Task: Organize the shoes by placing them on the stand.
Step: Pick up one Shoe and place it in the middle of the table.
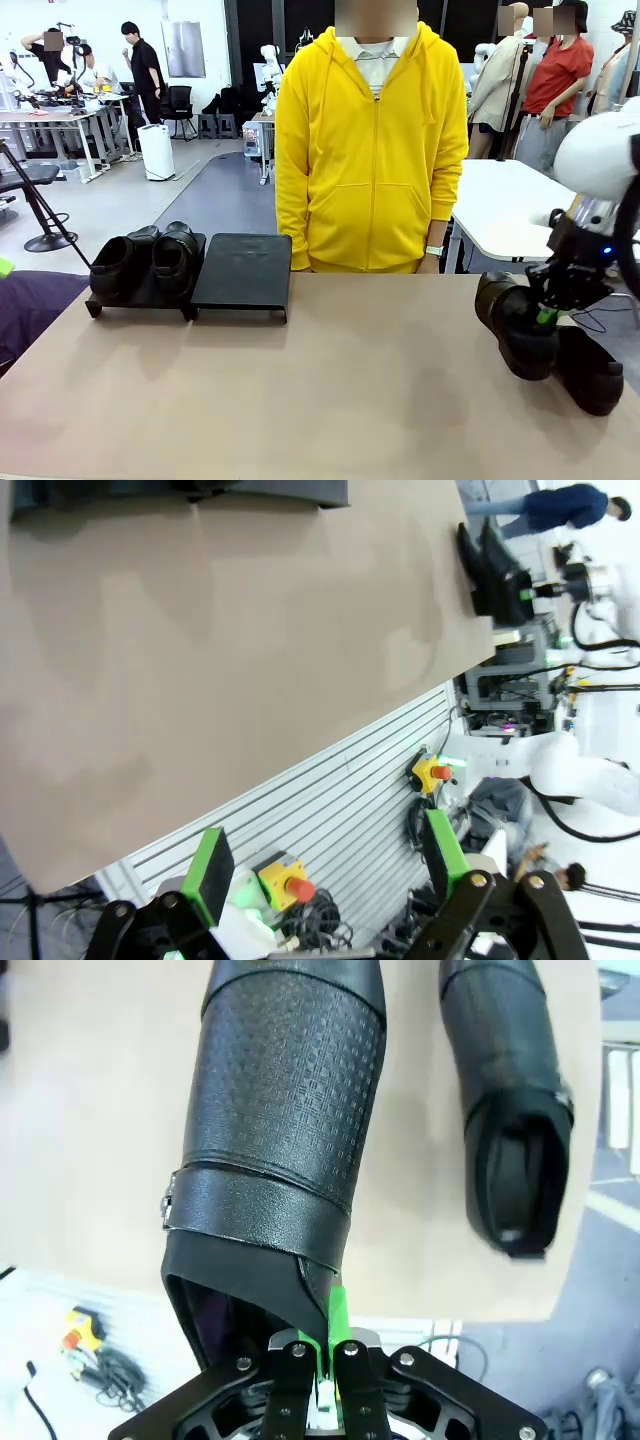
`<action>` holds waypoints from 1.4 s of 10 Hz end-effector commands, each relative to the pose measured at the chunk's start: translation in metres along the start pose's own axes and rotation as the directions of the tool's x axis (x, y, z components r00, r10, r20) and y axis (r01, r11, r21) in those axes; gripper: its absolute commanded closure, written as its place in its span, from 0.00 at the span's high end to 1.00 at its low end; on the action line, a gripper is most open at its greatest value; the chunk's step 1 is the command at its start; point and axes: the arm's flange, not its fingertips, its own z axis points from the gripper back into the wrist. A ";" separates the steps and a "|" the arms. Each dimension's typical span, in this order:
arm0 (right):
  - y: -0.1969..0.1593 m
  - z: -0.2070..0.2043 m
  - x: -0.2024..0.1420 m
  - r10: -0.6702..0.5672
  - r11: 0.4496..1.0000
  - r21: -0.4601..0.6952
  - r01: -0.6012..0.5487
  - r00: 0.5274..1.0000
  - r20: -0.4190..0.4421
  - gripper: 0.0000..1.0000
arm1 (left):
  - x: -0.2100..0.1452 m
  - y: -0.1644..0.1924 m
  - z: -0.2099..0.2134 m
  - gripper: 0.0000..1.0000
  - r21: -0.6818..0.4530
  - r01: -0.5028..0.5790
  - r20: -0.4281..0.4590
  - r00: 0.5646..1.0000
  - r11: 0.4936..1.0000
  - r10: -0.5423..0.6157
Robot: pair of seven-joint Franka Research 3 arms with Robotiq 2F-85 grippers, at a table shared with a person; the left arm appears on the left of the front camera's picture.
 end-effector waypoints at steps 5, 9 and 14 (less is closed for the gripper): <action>0.017 0.022 -0.070 0.048 0.999 -0.002 -0.048 0.997 0.061 0.00 | -0.001 0.000 0.001 0.98 -0.011 0.004 0.001 1.000 1.000 -0.004; 0.064 0.004 -0.047 0.078 0.997 0.003 -0.079 0.984 0.163 0.00 | -0.001 0.000 0.001 0.98 -0.011 0.004 0.001 1.000 1.000 -0.004; 0.267 -0.057 0.011 0.197 0.977 0.057 -0.204 0.975 0.102 0.00 | -0.001 0.000 0.001 0.98 -0.011 0.004 0.001 1.000 1.000 -0.004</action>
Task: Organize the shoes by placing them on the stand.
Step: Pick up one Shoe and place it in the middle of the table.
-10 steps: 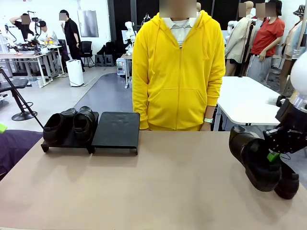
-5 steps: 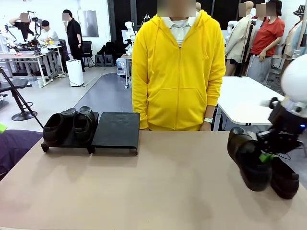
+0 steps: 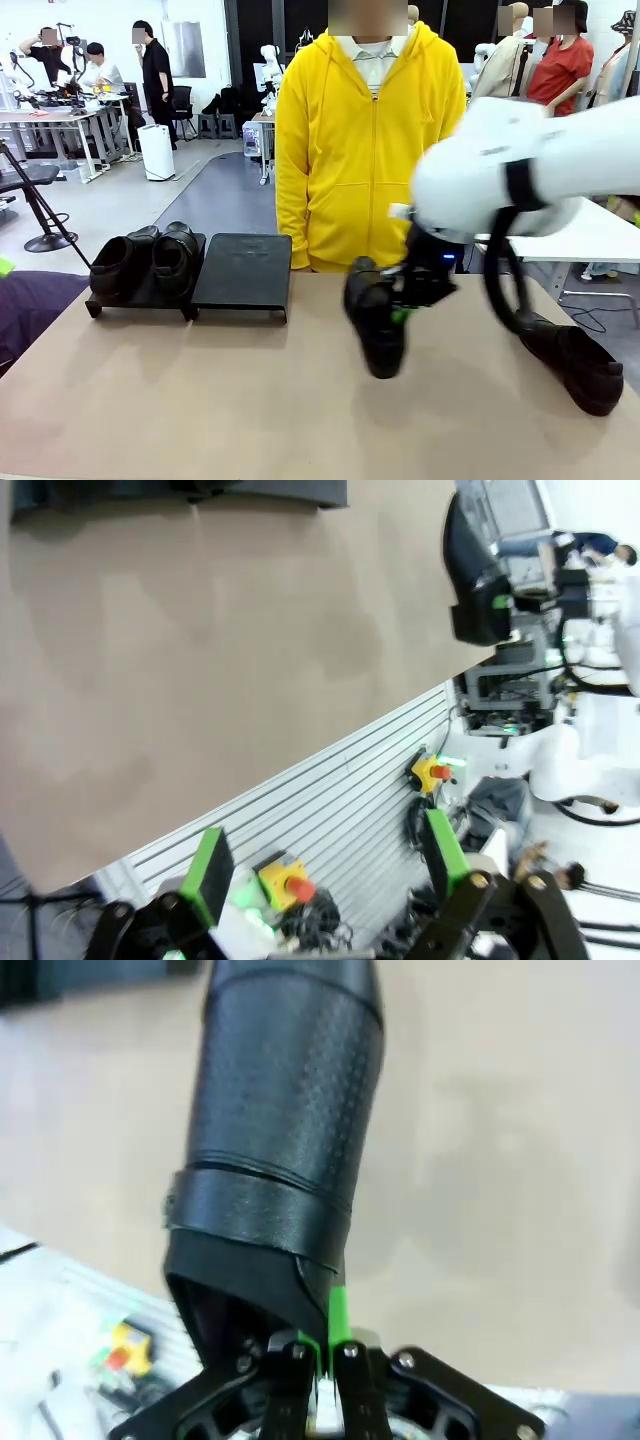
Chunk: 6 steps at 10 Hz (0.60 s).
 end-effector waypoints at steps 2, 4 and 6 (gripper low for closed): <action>0.058 -0.037 0.059 0.009 1.000 0.023 -0.008 0.999 -0.035 0.00 | -0.001 0.001 0.001 0.98 -0.010 0.003 0.001 1.000 1.000 -0.003; 0.074 -0.071 0.066 -0.086 0.995 0.032 0.089 0.993 -0.083 0.00 | -0.001 0.001 0.001 0.98 -0.010 0.003 0.001 1.000 1.000 -0.003; 0.081 -0.095 0.060 -0.101 0.994 0.033 0.106 0.985 -0.141 0.00 | -0.001 0.001 0.001 0.98 -0.010 0.003 0.001 1.000 1.000 -0.003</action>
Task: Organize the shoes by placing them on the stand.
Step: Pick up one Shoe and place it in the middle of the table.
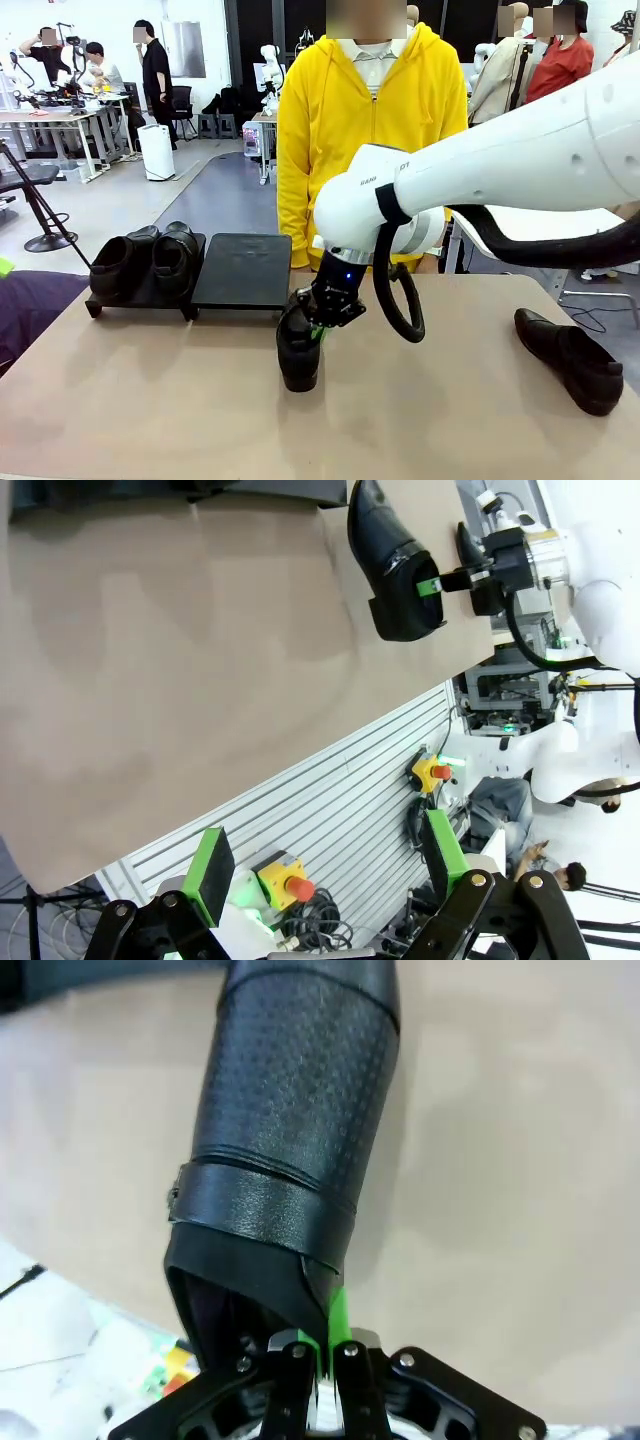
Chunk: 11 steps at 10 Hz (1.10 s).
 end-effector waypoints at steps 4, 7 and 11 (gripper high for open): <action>0.016 -0.022 -0.006 -0.044 0.999 -0.036 0.041 0.996 -0.084 0.00 | -0.001 0.001 0.001 0.98 -0.010 0.003 0.001 1.000 1.000 -0.003; 0.015 -0.024 -0.010 -0.011 1.000 -0.017 0.009 0.993 -0.115 0.00 | -0.001 0.001 0.001 0.98 -0.010 0.003 0.001 1.000 1.000 -0.003; 0.011 -0.013 -0.019 0.043 0.999 0.034 -0.039 0.991 -0.124 1.00 | -0.001 0.001 0.001 0.98 -0.010 0.003 0.001 1.000 1.000 -0.003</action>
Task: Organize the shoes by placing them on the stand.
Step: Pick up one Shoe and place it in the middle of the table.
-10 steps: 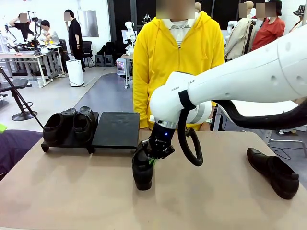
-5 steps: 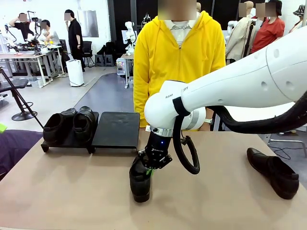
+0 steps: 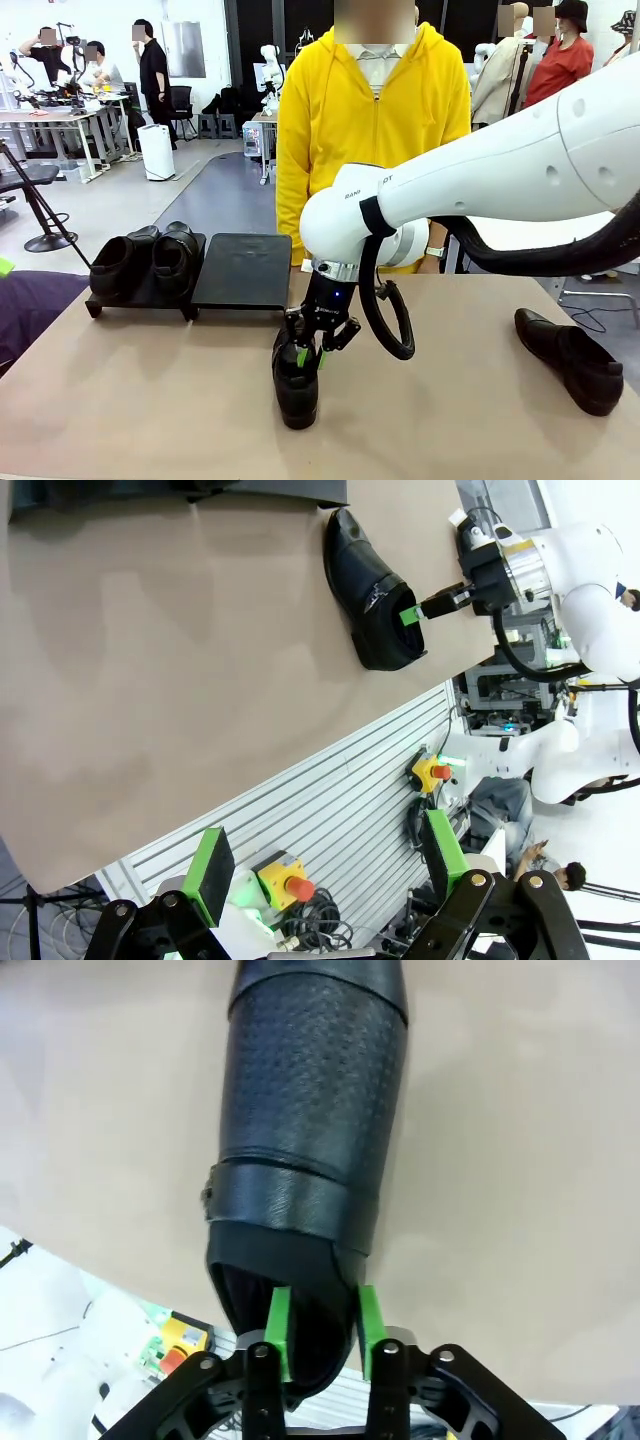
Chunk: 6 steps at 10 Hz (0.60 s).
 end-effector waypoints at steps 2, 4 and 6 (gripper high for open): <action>-0.013 0.039 -0.041 0.147 0.981 0.132 -0.143 0.989 -0.024 1.00 | -0.001 0.001 0.001 0.98 -0.010 0.003 0.001 1.000 1.000 -0.003; -0.067 0.090 -0.081 0.121 0.986 0.114 -0.126 0.991 0.050 1.00 | -0.001 0.001 0.001 0.98 -0.010 0.003 0.001 1.000 1.000 -0.003; -0.134 0.131 -0.126 0.168 0.975 0.133 -0.176 0.983 0.072 1.00 | -0.001 0.001 0.001 0.98 -0.010 0.003 0.001 1.000 1.000 -0.003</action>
